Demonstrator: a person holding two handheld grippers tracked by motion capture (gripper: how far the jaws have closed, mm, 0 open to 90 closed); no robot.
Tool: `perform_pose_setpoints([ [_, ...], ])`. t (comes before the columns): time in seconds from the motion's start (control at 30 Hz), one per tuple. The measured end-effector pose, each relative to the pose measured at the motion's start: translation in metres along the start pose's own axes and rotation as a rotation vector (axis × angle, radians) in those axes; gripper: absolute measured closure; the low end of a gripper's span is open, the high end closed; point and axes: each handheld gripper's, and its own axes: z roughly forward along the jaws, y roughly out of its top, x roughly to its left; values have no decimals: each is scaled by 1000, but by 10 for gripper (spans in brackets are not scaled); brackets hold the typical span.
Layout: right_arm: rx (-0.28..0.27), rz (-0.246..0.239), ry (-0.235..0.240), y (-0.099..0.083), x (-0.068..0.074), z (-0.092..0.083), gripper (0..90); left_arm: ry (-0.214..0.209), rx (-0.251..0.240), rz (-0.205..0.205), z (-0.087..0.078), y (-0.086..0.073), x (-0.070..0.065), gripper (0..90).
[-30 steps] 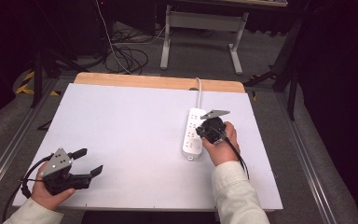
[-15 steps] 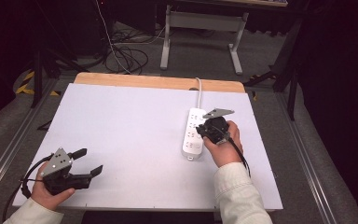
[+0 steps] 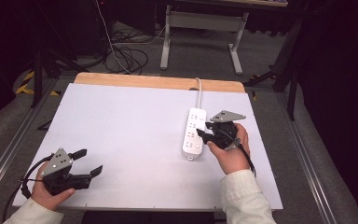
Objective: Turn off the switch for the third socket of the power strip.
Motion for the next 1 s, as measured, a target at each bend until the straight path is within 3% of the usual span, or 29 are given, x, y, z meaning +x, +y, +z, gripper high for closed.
perform_pose_setpoints([
  [0.37, -73, -19, 39, -11, 9, -27, 407, 0, 2, -6, 0, 0, 0, 179],
  [0.6, -117, -36, 70, -23, 13, -38, 388, 2, -1, -5, -1, 0, -2, 179],
  [0.67, -130, -54, 60, -27, 15, -42, 388, 1, 2, -4, -1, 0, -3, 179],
  [0.73, -131, -64, 55, -32, 16, -45, 388, 11, 12, 22, -1, 0, -5, 179],
  [1.0, -174, -82, 110, -57, 13, -51, 380, 8, 16, 32, -2, 1, -7, 180],
])
